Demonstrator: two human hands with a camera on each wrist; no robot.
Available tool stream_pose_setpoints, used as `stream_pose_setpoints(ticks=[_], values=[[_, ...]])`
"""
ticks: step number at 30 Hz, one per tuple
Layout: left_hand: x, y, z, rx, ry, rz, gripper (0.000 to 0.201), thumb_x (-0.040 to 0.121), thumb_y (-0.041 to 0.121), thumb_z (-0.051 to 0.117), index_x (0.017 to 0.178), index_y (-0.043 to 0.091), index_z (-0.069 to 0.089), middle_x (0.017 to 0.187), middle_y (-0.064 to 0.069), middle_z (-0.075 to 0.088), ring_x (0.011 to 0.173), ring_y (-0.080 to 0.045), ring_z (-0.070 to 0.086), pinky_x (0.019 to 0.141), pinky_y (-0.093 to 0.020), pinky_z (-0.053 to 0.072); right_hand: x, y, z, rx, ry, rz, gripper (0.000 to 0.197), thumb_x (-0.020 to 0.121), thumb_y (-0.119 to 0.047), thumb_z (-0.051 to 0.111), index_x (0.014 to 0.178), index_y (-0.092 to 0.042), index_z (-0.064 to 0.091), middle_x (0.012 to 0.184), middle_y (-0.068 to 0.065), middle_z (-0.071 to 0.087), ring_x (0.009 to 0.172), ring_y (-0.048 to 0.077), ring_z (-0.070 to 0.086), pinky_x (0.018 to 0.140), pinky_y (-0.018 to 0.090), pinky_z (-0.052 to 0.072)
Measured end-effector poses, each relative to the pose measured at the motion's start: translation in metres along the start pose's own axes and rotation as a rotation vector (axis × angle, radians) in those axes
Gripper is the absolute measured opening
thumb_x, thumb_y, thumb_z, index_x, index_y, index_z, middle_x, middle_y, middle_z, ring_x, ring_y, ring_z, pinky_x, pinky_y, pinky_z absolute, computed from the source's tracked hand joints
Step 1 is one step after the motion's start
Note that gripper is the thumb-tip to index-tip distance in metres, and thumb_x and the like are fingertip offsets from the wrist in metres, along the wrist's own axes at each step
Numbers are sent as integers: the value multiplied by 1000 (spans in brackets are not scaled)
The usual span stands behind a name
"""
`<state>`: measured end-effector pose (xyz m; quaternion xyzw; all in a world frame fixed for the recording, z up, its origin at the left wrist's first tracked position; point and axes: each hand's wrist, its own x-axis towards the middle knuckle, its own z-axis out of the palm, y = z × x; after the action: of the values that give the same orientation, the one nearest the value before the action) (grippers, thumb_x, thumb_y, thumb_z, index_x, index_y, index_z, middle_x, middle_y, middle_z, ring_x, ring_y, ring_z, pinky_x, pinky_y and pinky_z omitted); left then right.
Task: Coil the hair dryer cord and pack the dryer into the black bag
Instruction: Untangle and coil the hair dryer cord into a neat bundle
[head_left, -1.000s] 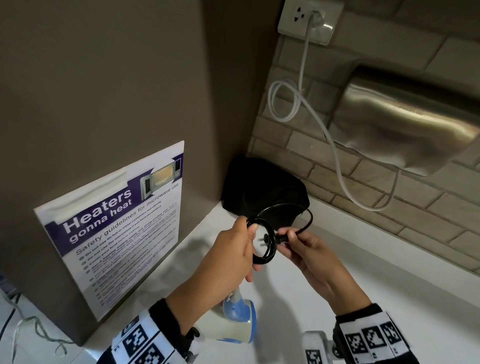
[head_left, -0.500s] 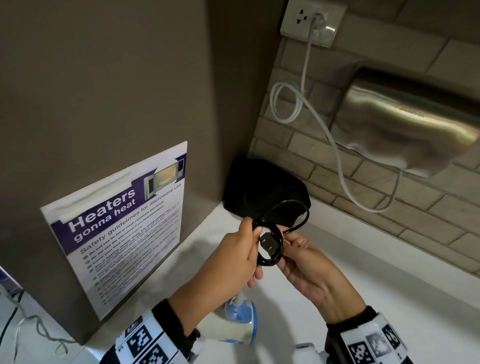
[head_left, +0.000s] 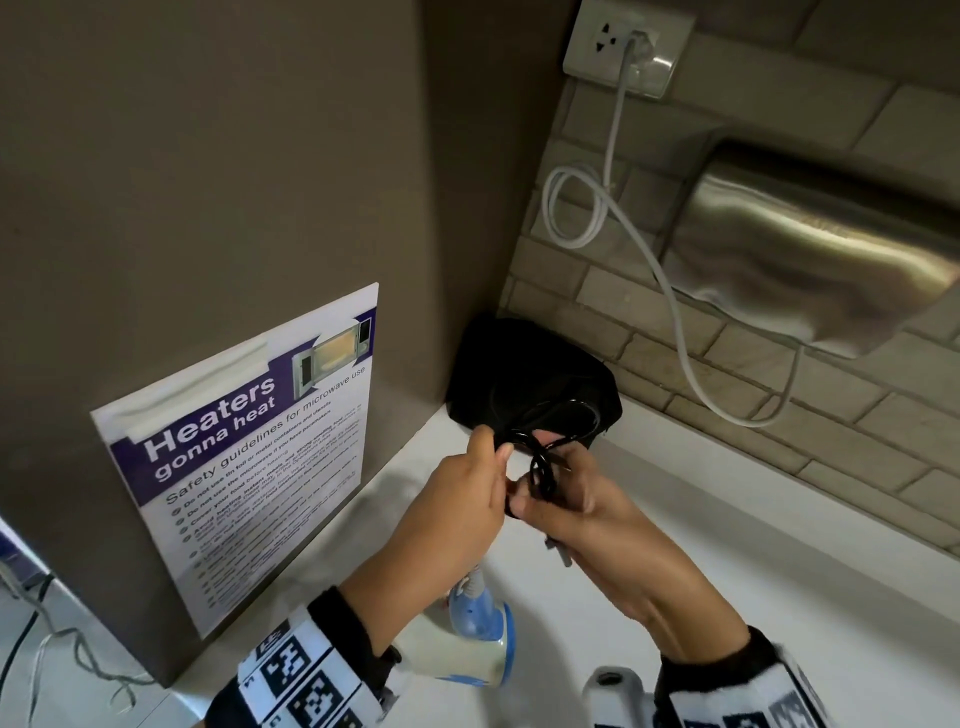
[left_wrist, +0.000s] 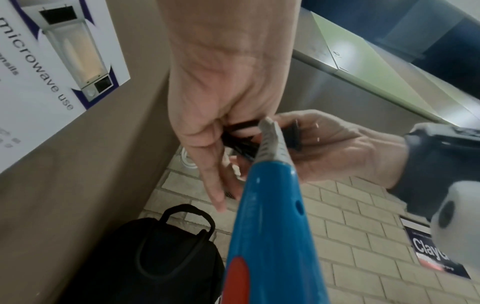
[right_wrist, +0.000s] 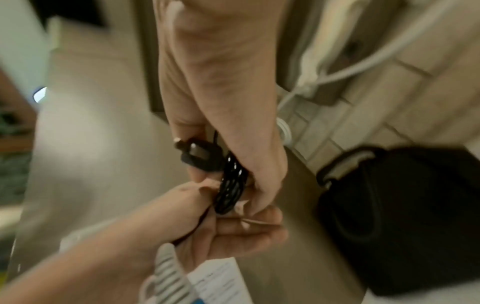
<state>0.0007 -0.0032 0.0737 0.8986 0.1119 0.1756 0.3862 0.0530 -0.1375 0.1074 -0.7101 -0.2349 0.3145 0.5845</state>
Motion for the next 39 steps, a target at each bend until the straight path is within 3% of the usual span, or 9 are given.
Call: stream_pose_setpoints(ticks=[5,11,17,22,26,28,32,36,39], values=[[5,-14,-2,-265,4,-68,20,102,25,32,102,10,45,94,1,70,84,-12,69,59,-6,45,-19,6,-5,-181,-9,-16,51,99,-2,41,138,-34,41,132,-18,57,116,5,60,95,29,51],[10,-18,0,-755,22,-293,30,102,26,31,113,4,49,106,-12,70,87,-14,70,68,-18,58,-35,15,-28,-58,180,69,30,100,-5,41,117,-17,63,101,5,76,95,17,72,74,25,59],[6,-16,3,-898,48,-244,30,102,26,30,111,4,47,110,-13,69,85,-21,74,73,-23,59,-30,53,-41,-172,313,138,28,100,-8,41,102,-11,68,85,8,76,83,19,73,71,26,59],[1,-11,6,-882,-20,-180,27,102,29,30,109,10,48,110,-12,69,84,-24,74,76,-25,59,-16,89,-48,-797,327,32,24,98,-17,46,90,-23,67,82,-12,72,73,2,68,74,26,55],[-1,-10,7,-794,-47,-160,25,102,31,28,108,16,48,106,-7,72,81,-21,74,83,-32,58,-2,100,-51,-1032,409,-88,19,94,-17,54,94,-21,72,91,-13,57,82,16,58,74,26,49],[-1,-11,12,-697,-34,-119,24,101,37,28,103,24,49,104,0,74,87,-17,73,90,-40,54,5,99,-52,-944,453,-115,18,93,-15,56,96,-18,73,89,-4,55,77,17,61,73,25,51],[-3,-8,19,-561,-43,-82,20,101,37,29,90,42,44,102,11,74,96,-7,66,84,-25,48,14,89,-48,-335,457,66,22,97,-12,51,96,-11,73,75,4,72,75,18,69,82,29,56],[-5,-6,17,-542,-50,-88,22,101,37,29,101,31,51,104,15,71,105,9,57,80,2,36,18,69,-32,430,396,133,25,96,3,44,95,5,69,92,11,75,80,11,70,75,16,57],[-7,-6,17,-554,-26,-68,26,101,31,32,108,20,55,89,15,61,82,14,55,70,-1,38,21,56,-24,720,362,165,26,94,5,45,88,5,71,94,14,74,81,14,73,78,21,58]])
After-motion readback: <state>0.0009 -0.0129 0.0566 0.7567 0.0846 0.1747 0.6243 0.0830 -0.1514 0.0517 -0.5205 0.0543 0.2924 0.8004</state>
